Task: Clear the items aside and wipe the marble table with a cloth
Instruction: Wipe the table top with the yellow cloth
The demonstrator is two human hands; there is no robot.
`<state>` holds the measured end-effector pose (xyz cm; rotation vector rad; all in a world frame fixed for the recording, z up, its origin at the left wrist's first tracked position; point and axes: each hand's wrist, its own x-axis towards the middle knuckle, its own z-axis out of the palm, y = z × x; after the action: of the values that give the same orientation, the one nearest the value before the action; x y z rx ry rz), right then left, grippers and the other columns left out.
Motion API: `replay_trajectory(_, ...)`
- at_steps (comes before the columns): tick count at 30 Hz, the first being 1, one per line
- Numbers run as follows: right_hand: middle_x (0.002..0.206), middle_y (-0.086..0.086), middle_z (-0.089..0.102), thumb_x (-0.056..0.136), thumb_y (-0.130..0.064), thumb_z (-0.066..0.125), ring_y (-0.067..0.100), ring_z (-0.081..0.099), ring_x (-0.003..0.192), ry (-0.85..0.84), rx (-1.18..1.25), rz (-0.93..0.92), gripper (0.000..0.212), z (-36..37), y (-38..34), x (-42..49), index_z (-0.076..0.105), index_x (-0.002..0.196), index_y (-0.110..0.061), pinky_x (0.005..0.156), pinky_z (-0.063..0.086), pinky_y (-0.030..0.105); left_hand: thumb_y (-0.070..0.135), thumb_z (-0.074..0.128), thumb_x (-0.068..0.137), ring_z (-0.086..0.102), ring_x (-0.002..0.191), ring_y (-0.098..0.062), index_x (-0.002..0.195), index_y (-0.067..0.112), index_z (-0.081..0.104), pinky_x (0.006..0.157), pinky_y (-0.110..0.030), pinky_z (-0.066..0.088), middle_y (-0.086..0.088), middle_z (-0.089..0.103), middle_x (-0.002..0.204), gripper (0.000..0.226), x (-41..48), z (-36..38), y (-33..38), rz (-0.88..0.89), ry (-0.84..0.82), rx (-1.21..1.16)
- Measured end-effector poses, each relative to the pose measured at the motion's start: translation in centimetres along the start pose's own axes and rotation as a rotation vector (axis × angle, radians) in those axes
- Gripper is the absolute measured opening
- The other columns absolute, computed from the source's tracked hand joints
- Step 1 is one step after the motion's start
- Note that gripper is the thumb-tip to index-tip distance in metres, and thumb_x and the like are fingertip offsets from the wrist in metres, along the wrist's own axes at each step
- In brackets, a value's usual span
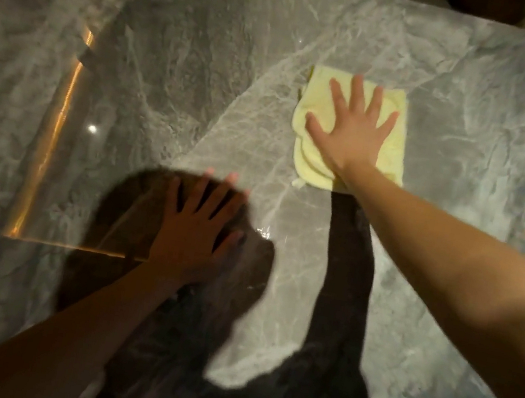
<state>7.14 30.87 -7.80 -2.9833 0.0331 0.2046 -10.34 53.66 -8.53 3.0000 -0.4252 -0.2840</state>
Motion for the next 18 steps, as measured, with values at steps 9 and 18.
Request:
replay_trajectory(9, 0.161, -0.003, 0.012, 0.081, -0.071, 0.036, 0.033, -0.003, 0.149, -0.079, 0.002, -0.141, 0.077, 3.0, -4.0, -20.0, 0.017, 0.149, -0.041, 0.112, 0.000, 0.068, 0.069, 0.008, 0.086, 0.026, 0.143, -0.027, 0.147, 0.019, 0.028, 0.112, -0.059, 0.014, -0.001, 0.033, 0.153, 0.081, -0.1, 0.0, -0.5, 0.018, 0.046, -0.106)
replay_trajectory(18, 0.160, -0.014, 0.011, 0.075, -0.079, 0.042, 0.025, 0.002, 0.149, -0.152, 0.014, -0.141, 0.079, 3.3, -2.9, -27.8, 0.028, 0.144, -0.045, 0.114, -0.003, 0.059, 0.060, 0.008, 0.090, 0.019, 0.146, -0.027, 0.147, 0.027, 0.027, 0.111, -0.061, 0.013, -0.001, 0.022, 0.157, 0.068, 3.9, -1.2, 3.7, 0.184, 0.047, -0.077)
